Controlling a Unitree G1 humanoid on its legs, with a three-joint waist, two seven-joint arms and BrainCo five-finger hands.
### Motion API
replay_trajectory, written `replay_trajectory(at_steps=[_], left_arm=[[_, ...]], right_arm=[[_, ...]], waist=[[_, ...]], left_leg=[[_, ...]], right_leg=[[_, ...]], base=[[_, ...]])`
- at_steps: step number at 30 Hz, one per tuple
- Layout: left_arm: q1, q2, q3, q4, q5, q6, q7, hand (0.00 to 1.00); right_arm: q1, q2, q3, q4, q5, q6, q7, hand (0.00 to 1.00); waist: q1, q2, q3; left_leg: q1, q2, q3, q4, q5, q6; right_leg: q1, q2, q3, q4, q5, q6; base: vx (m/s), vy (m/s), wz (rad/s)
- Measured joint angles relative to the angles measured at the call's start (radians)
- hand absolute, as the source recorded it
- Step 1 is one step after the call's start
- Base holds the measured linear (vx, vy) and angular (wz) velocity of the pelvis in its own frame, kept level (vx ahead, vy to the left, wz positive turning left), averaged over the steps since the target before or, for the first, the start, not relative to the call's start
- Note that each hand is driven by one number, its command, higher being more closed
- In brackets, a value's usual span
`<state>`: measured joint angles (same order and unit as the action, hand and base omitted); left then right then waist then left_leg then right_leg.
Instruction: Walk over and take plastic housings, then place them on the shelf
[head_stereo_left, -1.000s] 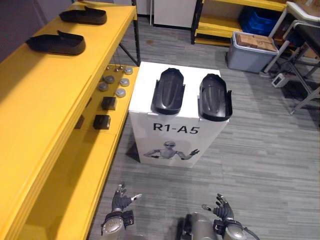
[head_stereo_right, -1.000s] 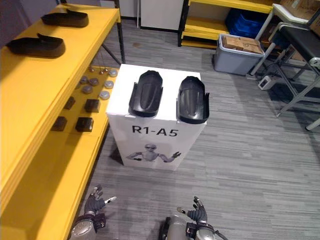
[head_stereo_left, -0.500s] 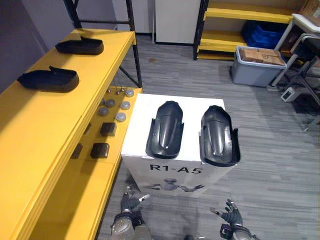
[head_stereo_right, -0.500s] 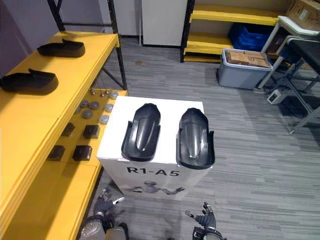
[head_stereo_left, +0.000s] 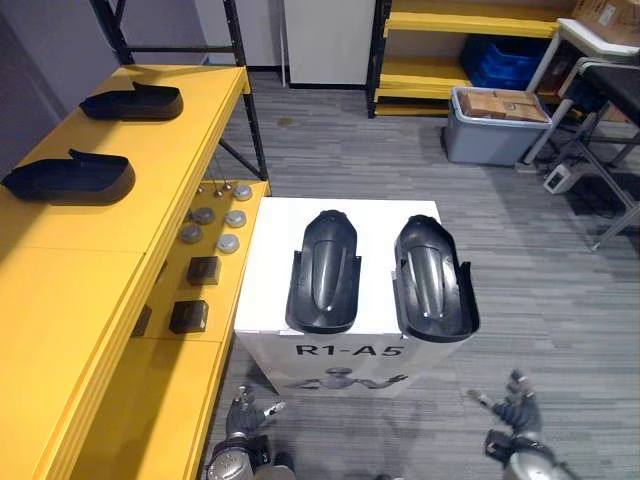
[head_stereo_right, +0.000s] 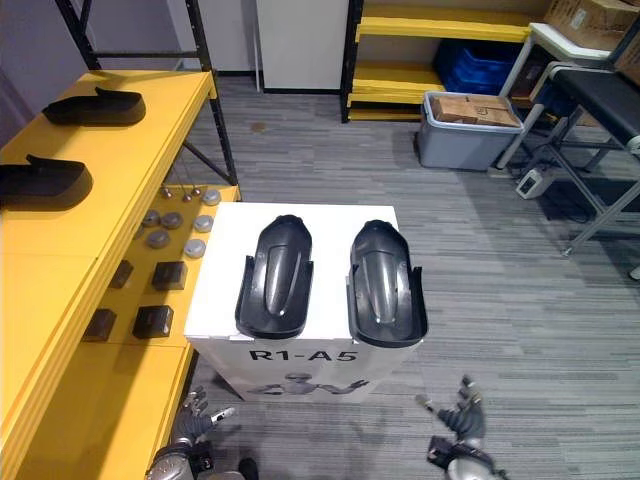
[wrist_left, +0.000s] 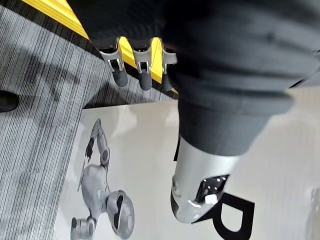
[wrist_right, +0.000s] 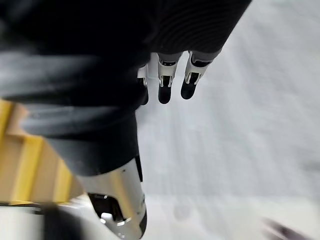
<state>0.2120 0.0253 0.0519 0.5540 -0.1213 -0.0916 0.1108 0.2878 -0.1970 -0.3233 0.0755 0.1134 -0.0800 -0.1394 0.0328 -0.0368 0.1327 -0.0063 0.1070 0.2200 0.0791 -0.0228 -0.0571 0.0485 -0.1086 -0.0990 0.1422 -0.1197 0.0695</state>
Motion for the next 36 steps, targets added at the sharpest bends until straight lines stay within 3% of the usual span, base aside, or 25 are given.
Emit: replay_trajectory(at_steps=[5, 11, 14, 19, 26, 30, 31, 36], left_arm=[[0.046, 0.024, -0.001, 0.009, 0.007, 0.000, -0.011, 0.00], [0.062, 0.038, -0.002, 0.035, 0.007, -0.002, -0.028, 0.00], [0.061, 0.038, -0.017, 0.036, 0.007, -0.002, -0.030, 0.00], [0.060, 0.037, -0.021, 0.036, 0.006, -0.002, -0.028, 0.00], [0.064, 0.019, -0.021, 0.036, 0.006, 0.000, -0.021, 0.00], [0.065, 0.018, -0.021, 0.036, 0.006, 0.001, -0.006, 0.00], [0.066, 0.018, -0.022, 0.036, 0.006, 0.003, -0.005, 0.00], [0.062, 0.019, -0.024, 0.036, 0.002, 0.005, -0.004, 0.00]], right_arm=[[-0.064, -0.046, -0.009, -0.145, -0.072, -0.004, 0.003, 0.00], [-0.203, -0.085, 0.055, -0.129, -0.178, -0.009, 0.000, 0.00], [-0.282, -0.084, 0.094, -0.034, -0.227, -0.008, -0.011, 0.00], [-0.349, -0.076, 0.108, 0.105, -0.352, 0.048, -0.069, 0.00], [-0.414, -0.013, 0.097, 0.219, -0.435, 0.144, -0.152, 0.00], [-0.444, 0.005, 0.085, 0.296, -0.462, 0.170, -0.199, 0.00], [-0.461, 0.008, 0.077, 0.311, -0.459, 0.178, -0.202, 1.00], [-0.493, 0.009, 0.079, 0.338, -0.440, 0.176, -0.178, 1.00]], waist=[[-0.019, -0.010, -0.021], [-0.017, -0.003, -0.025], [-0.015, 0.005, -0.026], [-0.013, 0.025, -0.020], [-0.006, 0.055, 0.001], [-0.009, 0.061, 0.008], [-0.009, 0.063, 0.009], [-0.008, 0.057, 0.016]], left_leg=[[0.008, -0.013, -0.006, -0.057, 0.027, 0.004], [0.007, -0.020, -0.047, -0.065, 0.031, 0.009], [0.001, -0.023, -0.063, -0.078, 0.042, 0.017], [0.000, -0.040, -0.104, -0.125, 0.083, 0.026], [0.000, -0.044, -0.128, -0.166, 0.122, 0.022], [-0.011, -0.045, -0.150, -0.168, 0.129, 0.020], [-0.011, -0.045, -0.155, -0.170, 0.129, 0.019], [-0.013, -0.046, -0.160, -0.170, 0.123, 0.011]], right_leg=[[-0.014, 0.001, 0.013, -0.015, 0.001, -0.001], [-0.013, 0.005, 0.034, -0.024, 0.015, -0.006], [-0.011, 0.007, 0.034, -0.044, 0.041, -0.008], [-0.008, -0.001, 0.031, -0.054, 0.044, -0.008], [-0.012, 0.001, 0.023, -0.068, 0.042, -0.006], [-0.008, 0.002, 0.006, -0.087, 0.040, -0.003], [-0.005, 0.002, 0.005, -0.090, 0.039, -0.002], [-0.004, 0.002, 0.006, -0.093, 0.038, -0.001]], base=[[0.04, 0.016, 0.00], [0.00, 0.003, 0.02], [-0.02, 0.028, 0.07], [-0.04, 0.032, 0.24], [-0.06, -0.003, 0.07], [-0.06, -0.008, 0.12], [-0.05, 0.000, 0.06], [-0.01, 0.001, 0.01]])
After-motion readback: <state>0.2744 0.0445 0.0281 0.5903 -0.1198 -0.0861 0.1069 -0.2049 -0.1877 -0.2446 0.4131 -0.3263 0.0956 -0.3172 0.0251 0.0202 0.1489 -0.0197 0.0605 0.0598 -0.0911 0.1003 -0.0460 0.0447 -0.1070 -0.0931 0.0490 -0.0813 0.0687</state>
